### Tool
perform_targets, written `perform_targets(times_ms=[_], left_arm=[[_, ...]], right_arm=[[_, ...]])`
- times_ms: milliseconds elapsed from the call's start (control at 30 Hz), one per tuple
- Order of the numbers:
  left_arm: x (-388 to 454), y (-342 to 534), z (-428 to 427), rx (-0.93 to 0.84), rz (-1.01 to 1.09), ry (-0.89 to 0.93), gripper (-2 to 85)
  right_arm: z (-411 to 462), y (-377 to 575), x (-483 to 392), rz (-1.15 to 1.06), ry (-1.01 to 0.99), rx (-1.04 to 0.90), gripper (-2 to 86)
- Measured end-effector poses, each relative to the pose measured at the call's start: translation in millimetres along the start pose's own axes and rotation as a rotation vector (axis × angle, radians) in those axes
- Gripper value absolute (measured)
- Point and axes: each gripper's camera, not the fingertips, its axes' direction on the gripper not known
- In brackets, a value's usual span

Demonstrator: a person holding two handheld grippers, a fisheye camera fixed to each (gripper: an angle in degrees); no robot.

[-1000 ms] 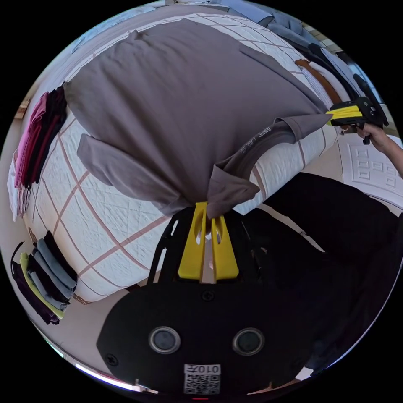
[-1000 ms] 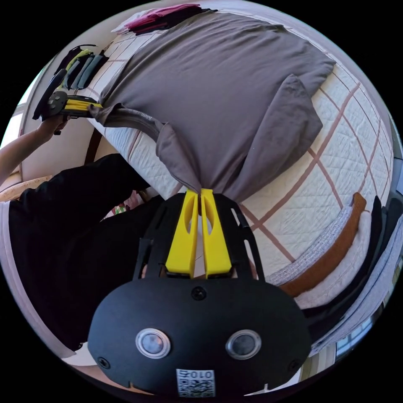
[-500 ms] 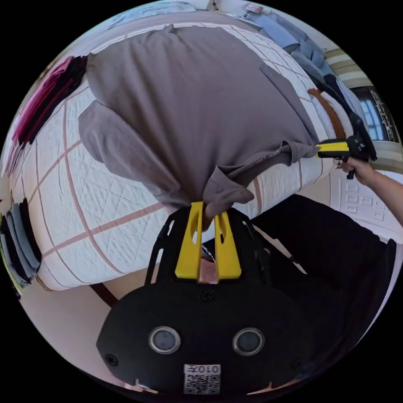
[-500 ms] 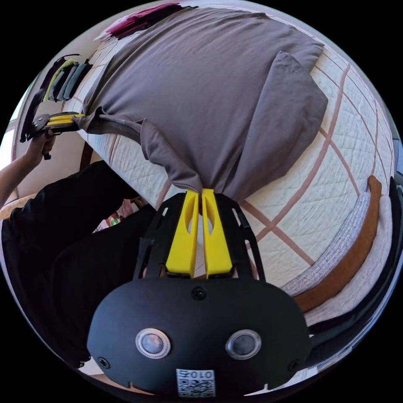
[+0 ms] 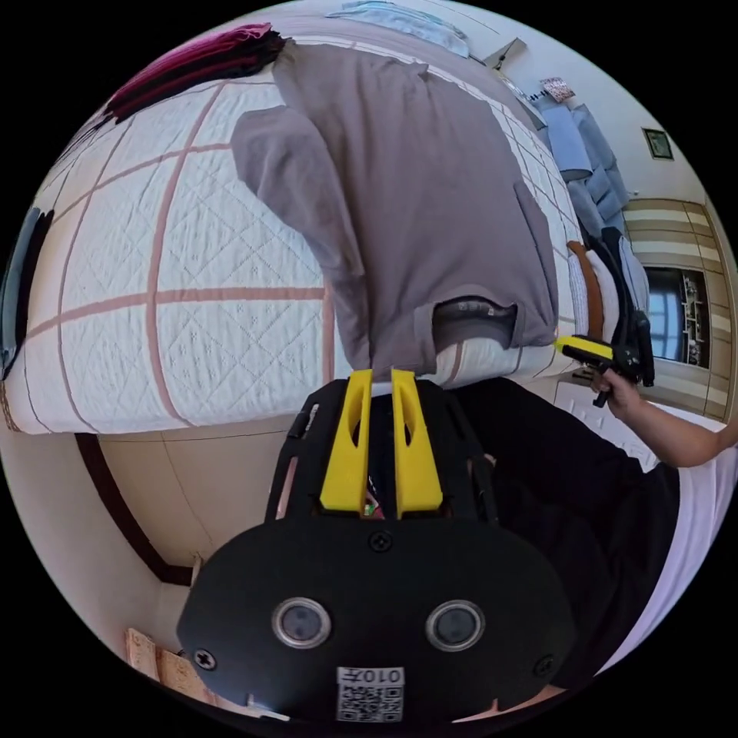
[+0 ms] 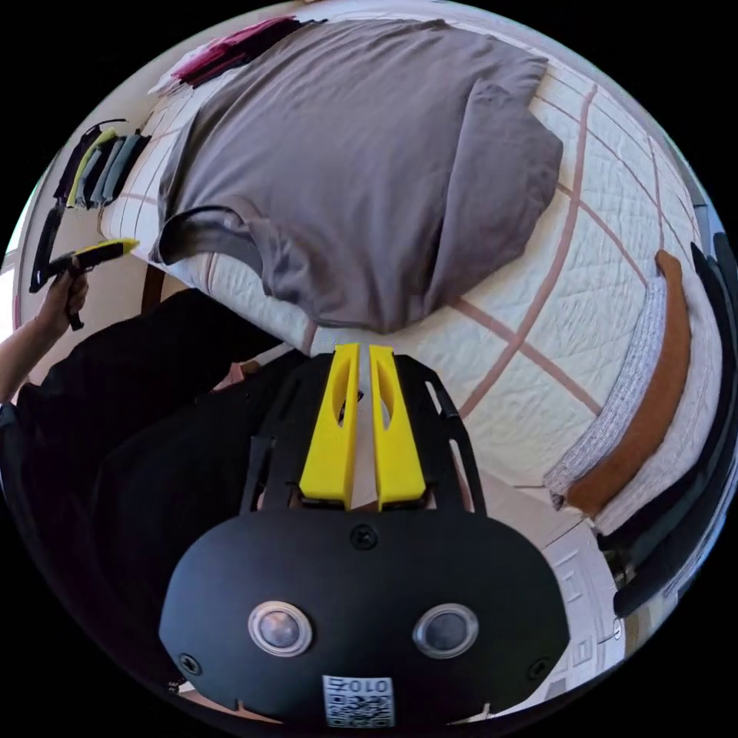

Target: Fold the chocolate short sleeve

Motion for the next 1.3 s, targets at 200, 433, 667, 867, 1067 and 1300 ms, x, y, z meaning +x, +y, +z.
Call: perform_targets(times_ms=[200,433,667,867,1067,1300], left_arm=[[-10.4,-50.4,-103.5,0.257,-0.069,-0.15,6.4],[-61.8,-133.6,-155.2,0.383,-0.266,-0.103,6.5],[-85.6,-131.2,-160.8,0.246,-0.287,-0.078,2.3],[-95.4,-48.7,-254.0,0.563,-0.153,0.164,0.2],[-158.9,107.3,-330.0,0.879,-0.113,0.341,-0.1],[-263.5,159.3,-274.9,0.633,-0.439,0.318,-0.2]], right_arm=[[-9.2,23.6,-7.0,0.056,0.034,0.093,1.4],[-49.6,12.8,-18.4,0.077,0.071,0.295,1.5],[-74.8,3.0,-45.6,0.079,0.069,0.432,1.9],[-86.8,-25.3,-92.1,-0.038,0.061,0.481,2.0],[-102.4,-79.4,-138.2,-0.186,0.003,0.534,2.1],[-98.0,-130.4,-187.6,-0.296,0.0,0.485,2.4]])
